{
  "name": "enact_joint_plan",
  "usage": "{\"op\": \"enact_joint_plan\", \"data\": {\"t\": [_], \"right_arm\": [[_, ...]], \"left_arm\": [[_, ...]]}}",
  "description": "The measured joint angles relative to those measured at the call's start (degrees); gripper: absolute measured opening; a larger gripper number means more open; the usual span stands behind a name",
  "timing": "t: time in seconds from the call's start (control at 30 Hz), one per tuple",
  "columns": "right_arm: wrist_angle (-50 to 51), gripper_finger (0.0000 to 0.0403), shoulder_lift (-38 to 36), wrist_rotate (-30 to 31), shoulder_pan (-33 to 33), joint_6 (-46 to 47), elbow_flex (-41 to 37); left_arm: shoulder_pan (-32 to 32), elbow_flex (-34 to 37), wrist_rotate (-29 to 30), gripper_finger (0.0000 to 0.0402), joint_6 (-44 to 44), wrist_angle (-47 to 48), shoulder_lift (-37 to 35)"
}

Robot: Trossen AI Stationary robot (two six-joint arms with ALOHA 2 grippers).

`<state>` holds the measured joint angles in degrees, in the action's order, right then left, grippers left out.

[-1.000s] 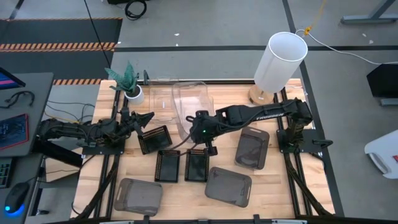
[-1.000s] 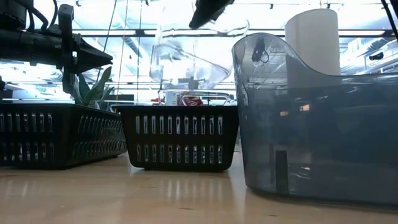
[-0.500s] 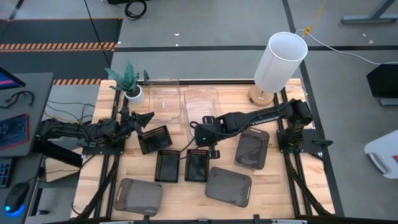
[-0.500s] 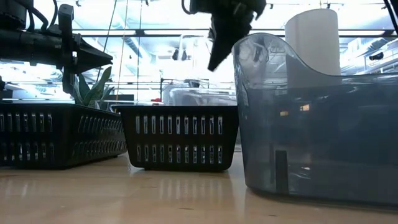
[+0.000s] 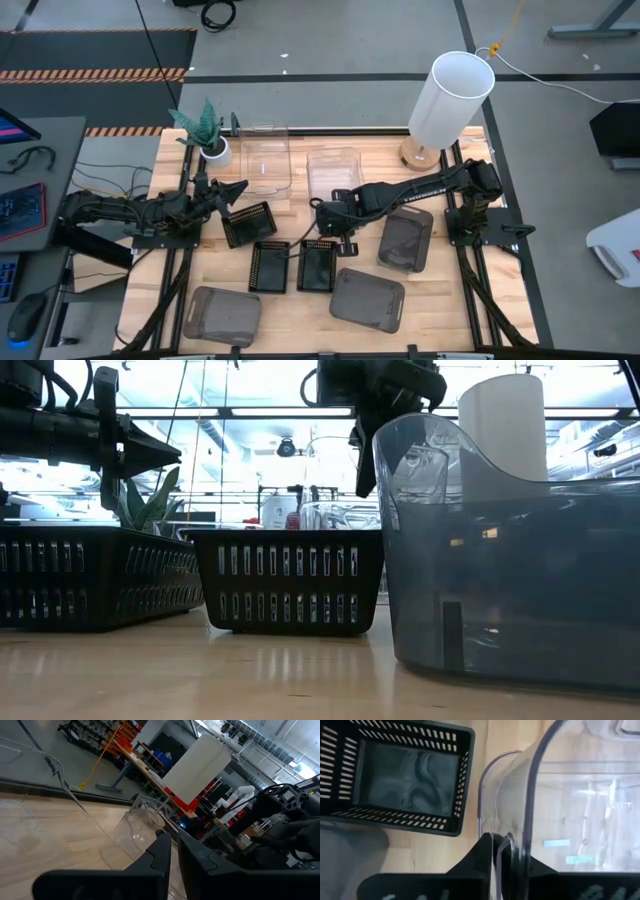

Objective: Stack baskets by color
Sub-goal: Stack the right transparent bin on the middle transparent bin, then stack the left transparent bin on the transparent bins

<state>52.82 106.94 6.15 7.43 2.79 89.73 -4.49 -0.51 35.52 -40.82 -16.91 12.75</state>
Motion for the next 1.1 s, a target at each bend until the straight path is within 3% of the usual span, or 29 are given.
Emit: {"op": "enact_joint_plan", "data": {"t": [0.4,0.57,0.87,1.1], "right_arm": [[0.31,0.0109,-0.02,-7.03,-2.92,0.70,0.02],[5.57,0.0139,-0.02,-9.21,-4.27,0.31,2.25],[9.58,0.0151,-0.11,-8.51,-5.85,1.62,10.98],[14.54,0.0151,-0.11,-8.56,-6.88,2.92,22.34]], "left_arm": [[0.01,0.00,-0.01,0.0034,-0.01,0.00,-0.01],[0.02,0.00,0.01,0.0039,0.00,0.00,0.01],[0.01,0.00,-0.01,0.0031,0.00,0.00,0.00],[0.00,0.00,-0.02,0.0035,0.00,0.00,-0.01]]}}
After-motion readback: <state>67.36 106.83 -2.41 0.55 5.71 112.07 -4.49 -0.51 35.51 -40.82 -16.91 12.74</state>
